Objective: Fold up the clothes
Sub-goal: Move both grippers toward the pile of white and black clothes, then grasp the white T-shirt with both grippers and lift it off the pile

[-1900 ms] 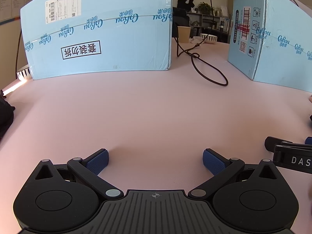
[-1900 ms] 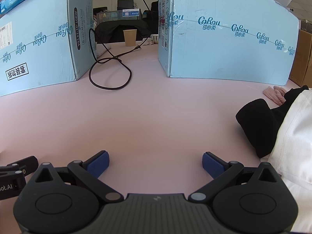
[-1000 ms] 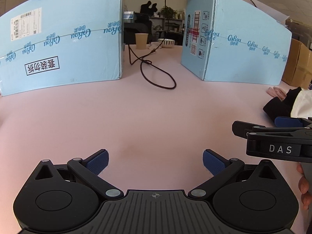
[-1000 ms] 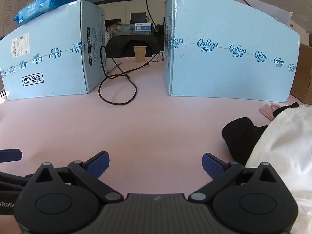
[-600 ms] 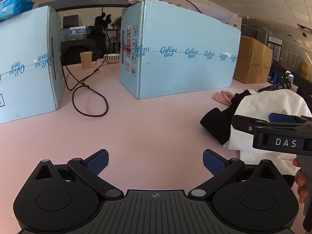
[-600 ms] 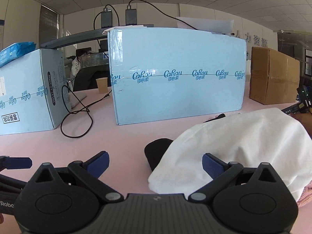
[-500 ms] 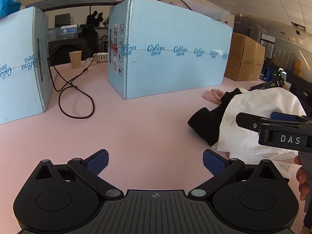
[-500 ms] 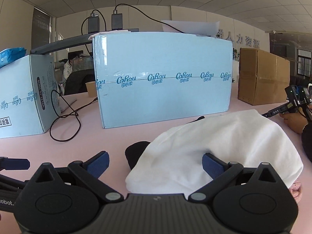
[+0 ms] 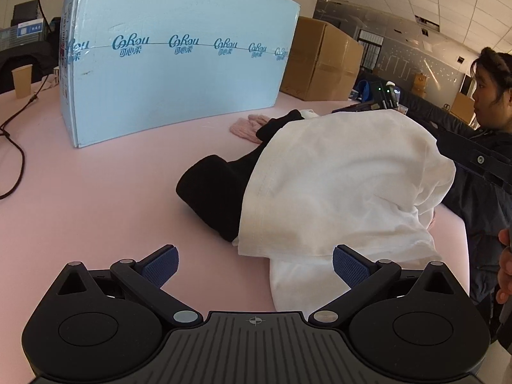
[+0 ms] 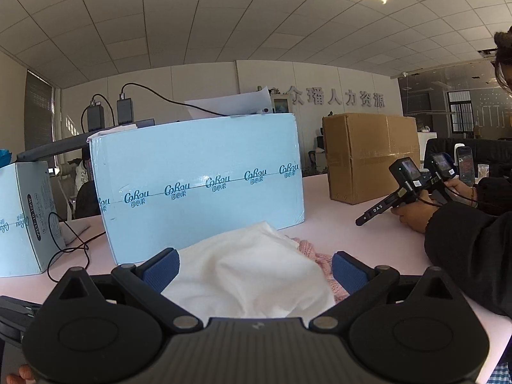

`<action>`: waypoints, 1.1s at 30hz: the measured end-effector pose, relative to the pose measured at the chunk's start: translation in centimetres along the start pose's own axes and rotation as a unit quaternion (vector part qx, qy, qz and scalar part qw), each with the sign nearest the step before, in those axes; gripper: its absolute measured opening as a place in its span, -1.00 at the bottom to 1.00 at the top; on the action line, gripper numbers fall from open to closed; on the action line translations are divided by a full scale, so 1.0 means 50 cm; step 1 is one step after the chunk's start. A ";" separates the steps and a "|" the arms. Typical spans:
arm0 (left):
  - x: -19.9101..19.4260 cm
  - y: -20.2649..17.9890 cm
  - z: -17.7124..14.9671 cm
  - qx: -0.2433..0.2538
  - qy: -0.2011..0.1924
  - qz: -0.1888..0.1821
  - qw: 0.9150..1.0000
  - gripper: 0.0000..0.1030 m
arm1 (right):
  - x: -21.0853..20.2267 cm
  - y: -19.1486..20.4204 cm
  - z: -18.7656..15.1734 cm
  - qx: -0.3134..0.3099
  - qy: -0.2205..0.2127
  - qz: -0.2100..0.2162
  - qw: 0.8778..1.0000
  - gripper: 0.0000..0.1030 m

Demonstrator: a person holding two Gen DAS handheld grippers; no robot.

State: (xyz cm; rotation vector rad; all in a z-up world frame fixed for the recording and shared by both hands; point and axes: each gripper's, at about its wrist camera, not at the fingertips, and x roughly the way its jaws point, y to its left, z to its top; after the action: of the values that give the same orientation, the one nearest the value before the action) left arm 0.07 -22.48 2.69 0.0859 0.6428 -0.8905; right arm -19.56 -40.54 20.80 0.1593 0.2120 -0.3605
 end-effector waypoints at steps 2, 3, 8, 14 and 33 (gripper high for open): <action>0.020 0.000 0.003 0.002 -0.011 -0.009 1.000 1.00 | 0.001 -0.025 -0.002 -0.001 -0.003 -0.003 1.000 1.00; 0.027 0.001 0.003 -0.006 -0.010 -0.016 1.000 1.00 | 0.006 -0.039 -0.004 0.001 -0.001 -0.002 1.000 1.00; 0.050 -0.002 -0.004 -0.032 -0.008 -0.052 0.998 1.00 | 0.042 -0.076 -0.024 0.041 0.039 0.057 0.997 1.00; 0.049 -0.008 -0.002 -0.032 -0.023 -0.069 0.997 0.95 | 0.087 -0.062 -0.049 0.035 0.054 0.079 0.995 0.99; -0.049 -0.084 0.004 0.062 -0.128 0.022 0.990 -0.80 | 0.081 -0.028 -0.045 0.035 0.051 0.100 0.993 -0.56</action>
State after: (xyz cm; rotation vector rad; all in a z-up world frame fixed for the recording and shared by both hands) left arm -4.12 -23.52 5.00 0.0957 0.3446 -0.8817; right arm -16.79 -42.76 17.52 0.2666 0.2829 -0.1610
